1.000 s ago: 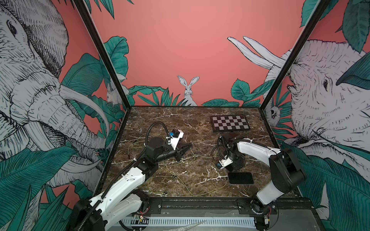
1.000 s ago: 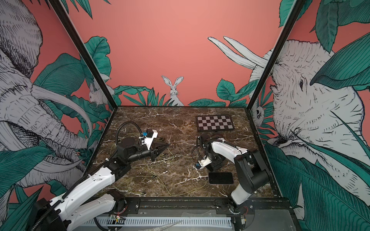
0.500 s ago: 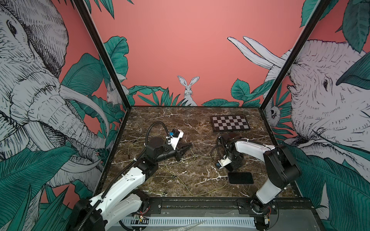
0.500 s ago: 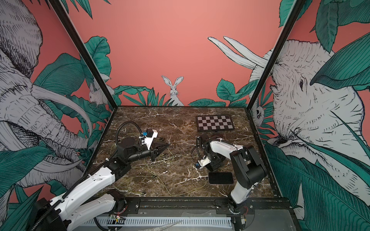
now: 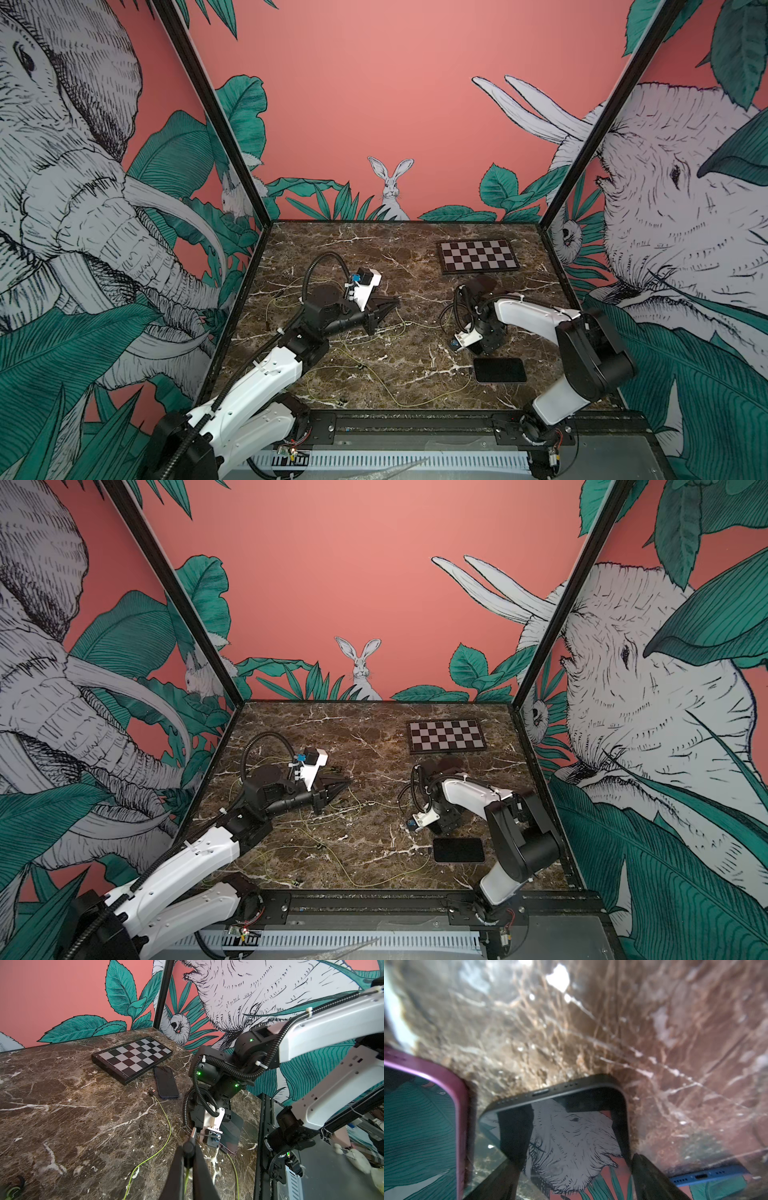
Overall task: Plug wired earphones into phones
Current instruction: Pick up the phone at the center of the board.
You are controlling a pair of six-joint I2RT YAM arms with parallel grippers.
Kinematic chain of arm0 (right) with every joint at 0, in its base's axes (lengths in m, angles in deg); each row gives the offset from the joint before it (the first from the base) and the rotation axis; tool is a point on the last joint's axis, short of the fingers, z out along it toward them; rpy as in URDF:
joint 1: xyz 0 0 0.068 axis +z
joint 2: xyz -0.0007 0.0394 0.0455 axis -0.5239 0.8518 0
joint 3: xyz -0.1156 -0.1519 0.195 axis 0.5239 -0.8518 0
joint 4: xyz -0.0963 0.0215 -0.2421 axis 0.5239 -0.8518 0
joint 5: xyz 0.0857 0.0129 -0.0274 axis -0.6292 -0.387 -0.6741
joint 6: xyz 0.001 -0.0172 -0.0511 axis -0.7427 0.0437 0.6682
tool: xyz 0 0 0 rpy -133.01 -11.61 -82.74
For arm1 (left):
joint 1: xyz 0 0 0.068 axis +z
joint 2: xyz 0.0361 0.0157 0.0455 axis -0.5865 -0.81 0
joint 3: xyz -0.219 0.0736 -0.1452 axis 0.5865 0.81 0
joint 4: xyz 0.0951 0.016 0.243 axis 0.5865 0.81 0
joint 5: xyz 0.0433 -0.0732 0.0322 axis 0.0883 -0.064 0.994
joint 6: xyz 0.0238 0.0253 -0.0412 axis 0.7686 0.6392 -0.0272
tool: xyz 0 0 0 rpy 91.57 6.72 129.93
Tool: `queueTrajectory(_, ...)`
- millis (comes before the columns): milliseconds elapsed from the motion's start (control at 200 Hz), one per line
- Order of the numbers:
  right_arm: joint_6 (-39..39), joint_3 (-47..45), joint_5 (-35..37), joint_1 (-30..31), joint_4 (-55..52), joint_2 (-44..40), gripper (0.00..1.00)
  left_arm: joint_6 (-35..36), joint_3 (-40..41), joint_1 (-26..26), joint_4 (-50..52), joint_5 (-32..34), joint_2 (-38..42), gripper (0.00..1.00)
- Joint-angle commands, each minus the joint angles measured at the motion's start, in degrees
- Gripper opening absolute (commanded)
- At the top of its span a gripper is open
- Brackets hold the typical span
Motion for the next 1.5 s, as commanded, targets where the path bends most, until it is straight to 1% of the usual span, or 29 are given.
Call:
queueTrajectory(0,2.61,-3.53,-1.31,-0.67,-0.01,1.7,0.86,-0.62,-0.69,-0.04,-1.67,-0.98,0.15,0.0)
queueTrajectory(90,2.28,-3.2,-1.31,-0.68,0.31,2.49,0.85,-0.68,-0.7,-0.04,-1.33,-0.63,0.31,0.0)
queueTrajectory(160,1.56,-3.28,-1.98,-0.64,0.42,3.13,0.8,-0.7,-0.97,-0.04,-1.11,-0.71,0.31,0.0)
queueTrajectory(285,1.29,-3.53,-2.13,-0.64,0.21,3.54,0.76,-0.66,-0.91,-0.04,-0.97,-0.43,0.53,0.0)
queueTrajectory(400,1.13,-1.83,-2.48,-0.64,-2.08,4.12,0.74,-0.65,-0.87,-0.04,-0.93,-0.57,0.49,0.0)
queueTrajectory(470,0.56,-0.04,-2.86,-0.64,-4.41,5.21,0.74,-0.68,-0.86,-0.04,-0.97,-0.42,0.55,0.0)
queueTrajectory(555,0.06,1.35,-2.89,-0.7,-5.6,6.81,0.79,-0.62,-0.92,-0.05,-0.92,-0.73,0.32,0.0)
queueTrajectory(645,-0.11,1.57,-2.63,-0.69,-4.95,8.02,0.82,-0.38,-0.9,-0.04,-0.62,-0.28,0.32,0.0)
queueTrajectory(805,-0.12,0.37,-2.36,-0.65,-2.49,7.84,0.81,-0.25,-1.04,-0.04,-0.36,-0.28,0.11,0.0)
queueTrajectory(1045,-1.58,-0.67,-3.57,-0.69,0.35,5.75,0.74,-0.33,-1.25,-0.04,0.05,0.1,-0.17,0.0)
queueTrajectory(1205,-5.9,-0.37,-6.63,-0.81,2.79,2.65,0.72,0.07,-1.39,-0.04,0.78,1.04,-0.22,0.0)
queueTrajectory(1285,-9.24,-0.75,-8.67,-0.69,5.05,0.68,0.72,-0.65,-1.53,-0.03,1.17,1.6,-0.32,0.0)
queueTrajectory(1300,-10.02,-0.9,-9.26,-0.65,5.63,-1.32,0.72,-0.68,-1.61,-0.04,1.4,1.6,-0.36,0.0)
queueTrajectory(1415,-17.12,-3.08,-12.68,-0.69,11.86,-7.14,0.7,-2.34,-3.13,-0.04,3.18,2.4,-1.38,0.0)
queueTrajectory(1495,-21.81,-4.88,-14.52,-0.65,16.19,-10.75,0.7,-4.83,-4.09,-0.04,3.24,0.74,-3.06,0.0)
